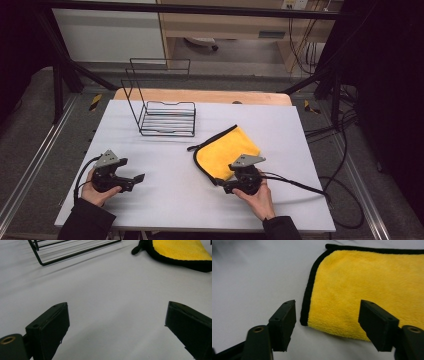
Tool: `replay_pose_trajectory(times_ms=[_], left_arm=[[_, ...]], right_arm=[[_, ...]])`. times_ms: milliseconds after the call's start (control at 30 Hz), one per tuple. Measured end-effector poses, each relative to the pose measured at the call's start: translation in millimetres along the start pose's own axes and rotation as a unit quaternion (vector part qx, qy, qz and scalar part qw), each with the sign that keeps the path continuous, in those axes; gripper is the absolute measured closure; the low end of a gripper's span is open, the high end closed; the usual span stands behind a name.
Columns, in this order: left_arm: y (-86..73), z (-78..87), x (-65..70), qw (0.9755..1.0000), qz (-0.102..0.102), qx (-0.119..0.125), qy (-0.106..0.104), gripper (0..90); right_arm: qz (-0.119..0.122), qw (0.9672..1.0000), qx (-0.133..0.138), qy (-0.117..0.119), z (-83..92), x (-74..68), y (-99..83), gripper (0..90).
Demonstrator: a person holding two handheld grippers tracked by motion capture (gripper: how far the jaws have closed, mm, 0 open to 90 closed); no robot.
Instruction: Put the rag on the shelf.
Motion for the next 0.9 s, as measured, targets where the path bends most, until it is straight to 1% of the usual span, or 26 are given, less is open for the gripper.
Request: replay_pose_trajectory(times_ms=[33, 100, 133, 267, 333, 367, 400, 433, 467, 500, 533, 567, 600, 633, 733, 900], left_arm=[[0.0, 0.0, 0.0, 1.0000, 0.000, 0.000, 0.000, 5.5], [0.0, -0.2, 0.1, 1.0000, 0.002, 0.000, 0.000, 5.5], [0.0, -0.2, 0.1, 1.0000, 0.002, 0.000, 0.000, 5.5], [0.1, 0.1, 0.4, 1.0000, 0.001, 0.000, 0.000, 5.6], [-0.1, 0.0, 0.3, 1.0000, 0.002, -0.001, 0.000, 5.7], [-0.2, -0.1, 0.2, 1.0000, 0.002, -0.001, 0.000, 5.8], [-0.3, -0.1, 0.0, 1.0000, 0.002, -0.002, 0.000, 5.8], [-0.3, -0.1, 0.1, 1.0000, 0.002, -0.002, 0.000, 5.8], [-0.2, -0.2, 0.3, 1.0000, 0.002, -0.001, 0.000, 5.9], [-0.1, -0.3, 0.5, 1.0000, 0.003, -0.001, 0.000, 6.0], [0.0, -0.4, 0.7, 1.0000, 0.002, -0.001, -0.001, 6.0], [0.1, -0.5, 0.8, 1.0000, 0.002, -0.001, -0.001, 6.0], [0.1, -0.4, 0.8, 1.0000, 0.000, -0.003, -0.001, 6.1], [0.2, -0.6, 1.0, 1.0000, 0.000, -0.003, -0.001, 6.1], [0.4, -0.7, 1.2, 1.0000, -0.001, -0.003, -0.002, 6.3], [0.7, -0.2, 0.9, 1.0000, 0.002, 0.001, -0.003, 6.5]], right_arm=[[0.003, 1.0000, -0.008, 0.001, -5.4, -4.9, -0.1, 36.3], [0.009, 0.9999, -0.012, 0.000, -10.6, -8.7, 0.0, 40.3], [0.009, 0.9999, -0.012, 0.000, -10.6, -8.7, 0.0, 40.3], [0.014, 0.9997, -0.018, -0.010, -19.7, -11.4, -2.1, 48.8], [0.011, 0.9997, -0.021, -0.011, -21.5, -12.1, -3.3, 51.3], [0.008, 0.9995, -0.027, -0.012, -23.2, -13.1, -4.9, 54.8], [0.008, 0.9995, -0.027, -0.012, -23.2, -13.1, -4.9, 54.8], [0.009, 0.9995, -0.026, -0.017, -23.9, -13.6, -6.1, 56.7], [0.021, 0.9991, -0.024, -0.028, -24.0, -15.2, -7.7, 61.5], [0.027, 0.9988, -0.023, -0.035, -24.0, -16.1, -8.0, 63.9], [0.027, 0.9988, -0.023, -0.035, -24.0, -16.1, -8.0, 63.9], [0.030, 0.9985, -0.024, -0.039, -23.9, -16.4, -8.0, 66.7], [0.033, 0.9981, -0.027, -0.043, -23.6, -15.6, -8.0, 74.0], [0.033, 0.9981, -0.027, -0.043, -23.6, -15.6, -8.0, 74.0], [0.031, 0.9983, -0.029, -0.041, -22.0, -15.7, -7.8, 82.6], [0.028, 0.9984, -0.036, -0.033, -18.5, -13.7, -5.2, 84.5]])
Point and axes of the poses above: each handheld gripper's, and its own axes: z roughly backward along the jaws, y roughly out of its top, x roughly to its right, the point moved 3 cm from there along -z, roughly forward along the jaws, and after that the axes turned 9 degrees about -y, right-handed, at the moved point
